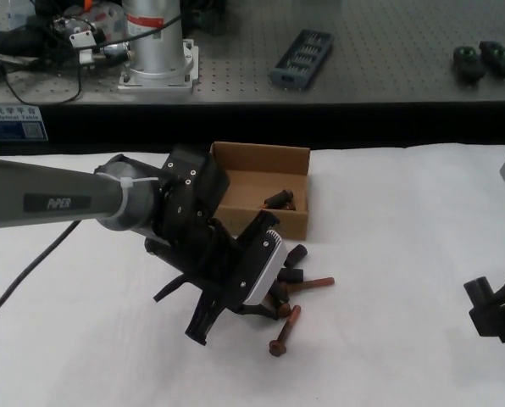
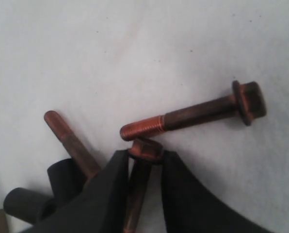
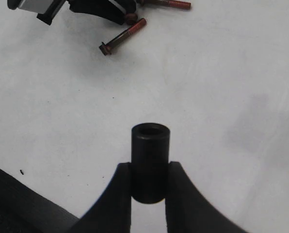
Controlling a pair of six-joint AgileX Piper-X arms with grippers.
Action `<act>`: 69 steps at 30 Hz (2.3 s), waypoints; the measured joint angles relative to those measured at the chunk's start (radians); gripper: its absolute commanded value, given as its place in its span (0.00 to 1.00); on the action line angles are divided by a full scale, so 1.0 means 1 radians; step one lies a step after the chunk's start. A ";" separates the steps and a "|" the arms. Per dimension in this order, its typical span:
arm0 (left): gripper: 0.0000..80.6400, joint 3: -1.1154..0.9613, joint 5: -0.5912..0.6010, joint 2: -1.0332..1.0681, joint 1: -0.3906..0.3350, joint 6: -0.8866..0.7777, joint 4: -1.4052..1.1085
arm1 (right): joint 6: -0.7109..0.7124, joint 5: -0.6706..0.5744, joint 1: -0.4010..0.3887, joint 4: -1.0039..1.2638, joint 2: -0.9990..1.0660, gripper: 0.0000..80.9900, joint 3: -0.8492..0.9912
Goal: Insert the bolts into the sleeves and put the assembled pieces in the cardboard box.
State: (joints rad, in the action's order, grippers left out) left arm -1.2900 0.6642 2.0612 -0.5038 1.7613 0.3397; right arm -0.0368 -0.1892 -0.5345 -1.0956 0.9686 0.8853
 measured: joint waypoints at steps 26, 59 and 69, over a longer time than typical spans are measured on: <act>0.01 0.017 -0.341 -0.338 -0.145 -0.786 0.137 | 0.002 0.000 0.000 -0.060 -0.108 0.03 0.000; 0.01 0.017 -0.535 -0.581 -0.211 -1.615 0.692 | -0.090 -0.217 0.000 0.183 -0.087 0.03 -0.037; 0.45 0.027 -0.390 -0.582 -0.211 -1.471 0.797 | -0.090 -0.217 0.000 0.183 -0.087 0.03 -0.037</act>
State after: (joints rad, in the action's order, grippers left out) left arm -1.2633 0.2741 1.4791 -0.7147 0.2901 1.1362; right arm -0.1267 -0.4059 -0.5345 -0.9125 0.8819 0.8484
